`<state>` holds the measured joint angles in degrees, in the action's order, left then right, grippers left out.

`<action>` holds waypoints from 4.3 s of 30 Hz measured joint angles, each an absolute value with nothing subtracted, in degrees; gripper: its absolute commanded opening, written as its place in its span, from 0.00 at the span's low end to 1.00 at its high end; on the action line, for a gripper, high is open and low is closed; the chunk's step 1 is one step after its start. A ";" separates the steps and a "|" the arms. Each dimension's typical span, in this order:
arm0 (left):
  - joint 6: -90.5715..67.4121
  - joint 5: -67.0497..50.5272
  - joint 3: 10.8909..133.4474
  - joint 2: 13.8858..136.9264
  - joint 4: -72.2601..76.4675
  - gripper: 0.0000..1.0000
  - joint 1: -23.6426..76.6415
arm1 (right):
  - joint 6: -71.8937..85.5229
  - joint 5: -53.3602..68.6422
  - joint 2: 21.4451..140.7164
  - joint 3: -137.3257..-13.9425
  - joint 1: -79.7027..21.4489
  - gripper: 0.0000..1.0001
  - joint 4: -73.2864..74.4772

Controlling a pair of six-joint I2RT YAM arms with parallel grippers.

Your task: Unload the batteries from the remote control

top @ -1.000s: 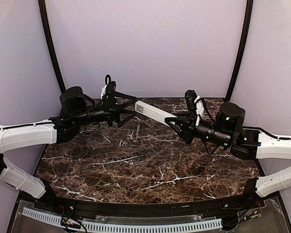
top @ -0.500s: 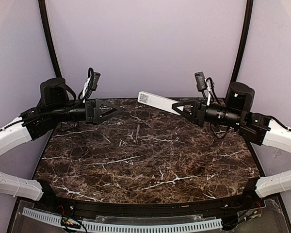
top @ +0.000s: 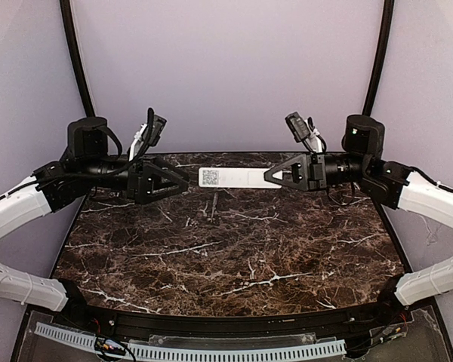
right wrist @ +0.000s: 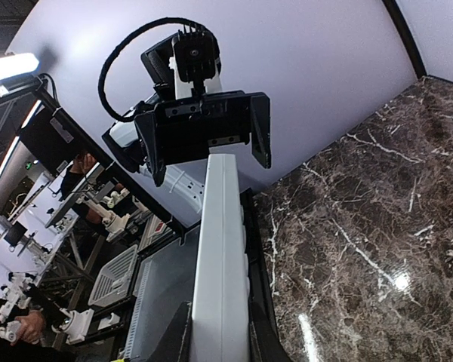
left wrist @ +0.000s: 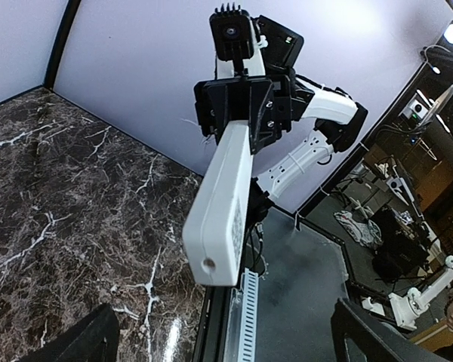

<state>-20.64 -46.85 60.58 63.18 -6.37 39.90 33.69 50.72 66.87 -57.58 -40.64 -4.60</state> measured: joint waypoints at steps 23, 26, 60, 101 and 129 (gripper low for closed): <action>-39.83 -50.48 51.77 68.23 18.92 0.83 39.90 | 48.95 55.13 74.46 -53.58 -41.71 0.00 -21.74; -41.60 -50.37 51.46 69.41 20.95 0.80 39.92 | 49.08 54.11 75.18 -53.47 -42.94 0.00 -22.35; -44.84 -49.58 51.59 75.40 22.28 0.36 43.68 | 46.98 49.12 76.90 -52.21 -45.52 0.00 -20.47; -24.34 -36.56 70.52 77.62 -11.64 0.00 43.75 | 40.53 33.95 71.61 -52.07 -46.30 0.88 -11.35; -24.80 -48.77 80.84 99.29 -17.91 0.00 36.53 | 42.02 12.03 67.59 -48.01 -46.37 0.87 3.70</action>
